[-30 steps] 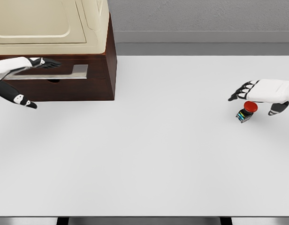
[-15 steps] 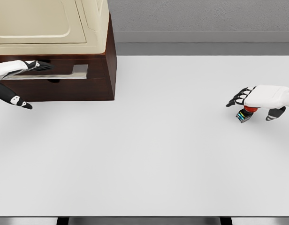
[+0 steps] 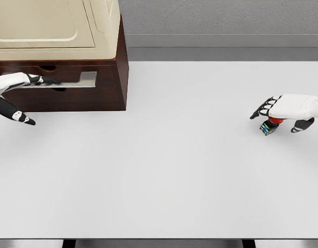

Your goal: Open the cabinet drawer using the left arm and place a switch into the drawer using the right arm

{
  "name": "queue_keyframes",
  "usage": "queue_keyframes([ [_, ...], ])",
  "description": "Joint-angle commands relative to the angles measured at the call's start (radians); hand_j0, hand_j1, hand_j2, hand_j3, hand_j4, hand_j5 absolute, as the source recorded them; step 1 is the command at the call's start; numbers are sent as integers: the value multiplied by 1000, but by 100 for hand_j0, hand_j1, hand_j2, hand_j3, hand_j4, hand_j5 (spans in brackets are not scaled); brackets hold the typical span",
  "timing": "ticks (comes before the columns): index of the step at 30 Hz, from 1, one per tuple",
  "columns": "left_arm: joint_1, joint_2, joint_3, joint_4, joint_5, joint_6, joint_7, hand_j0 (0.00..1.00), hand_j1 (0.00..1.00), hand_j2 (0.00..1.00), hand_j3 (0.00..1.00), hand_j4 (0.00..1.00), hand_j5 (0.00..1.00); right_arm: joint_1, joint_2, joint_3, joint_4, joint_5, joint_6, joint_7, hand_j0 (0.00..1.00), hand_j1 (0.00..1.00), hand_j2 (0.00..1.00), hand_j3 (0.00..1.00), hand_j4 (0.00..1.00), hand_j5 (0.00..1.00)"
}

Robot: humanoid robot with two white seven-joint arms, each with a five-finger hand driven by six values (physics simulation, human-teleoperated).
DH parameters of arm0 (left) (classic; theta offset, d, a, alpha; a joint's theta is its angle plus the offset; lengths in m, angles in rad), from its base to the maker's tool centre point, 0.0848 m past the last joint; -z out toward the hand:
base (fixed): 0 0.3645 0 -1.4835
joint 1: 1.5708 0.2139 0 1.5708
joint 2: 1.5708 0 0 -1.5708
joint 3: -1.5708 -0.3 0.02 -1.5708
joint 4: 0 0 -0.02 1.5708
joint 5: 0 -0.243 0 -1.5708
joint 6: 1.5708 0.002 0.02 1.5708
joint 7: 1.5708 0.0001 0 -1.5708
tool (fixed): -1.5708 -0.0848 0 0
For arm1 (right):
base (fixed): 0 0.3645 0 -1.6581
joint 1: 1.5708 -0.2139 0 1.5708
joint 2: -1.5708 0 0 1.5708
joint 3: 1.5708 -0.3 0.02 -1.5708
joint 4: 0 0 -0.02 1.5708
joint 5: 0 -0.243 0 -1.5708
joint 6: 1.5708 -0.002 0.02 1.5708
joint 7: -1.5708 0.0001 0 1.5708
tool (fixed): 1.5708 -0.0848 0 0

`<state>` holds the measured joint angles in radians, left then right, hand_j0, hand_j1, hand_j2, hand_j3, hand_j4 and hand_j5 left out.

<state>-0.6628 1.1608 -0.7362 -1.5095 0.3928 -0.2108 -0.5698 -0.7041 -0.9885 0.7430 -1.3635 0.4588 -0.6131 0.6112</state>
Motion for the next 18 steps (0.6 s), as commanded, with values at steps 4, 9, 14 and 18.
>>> queue_keyframes([
  [4, 12, 28, -31, -75, 29, -32, -41, 100, 100, 100, 100, 100, 100, 0, 1, -1, 0, -6, 2, 0, 92, 92, 92, 92, 92, 92],
  [9, 14, 36, -31, -77, 29, -41, -41, 100, 100, 100, 100, 100, 100, 0, 2, -1, -2, -5, 2, 0, 92, 92, 92, 92, 92, 92],
  [14, 15, 60, -52, -98, 32, -78, -41, 100, 100, 100, 100, 100, 100, -5, 1, -1, -6, -8, 2, 0, 94, 94, 94, 94, 94, 94],
  [18, 15, 73, -52, -106, 34, -79, -41, 100, 100, 100, 100, 100, 100, -6, 1, -2, -6, -8, 2, 0, 94, 94, 94, 94, 94, 94],
])
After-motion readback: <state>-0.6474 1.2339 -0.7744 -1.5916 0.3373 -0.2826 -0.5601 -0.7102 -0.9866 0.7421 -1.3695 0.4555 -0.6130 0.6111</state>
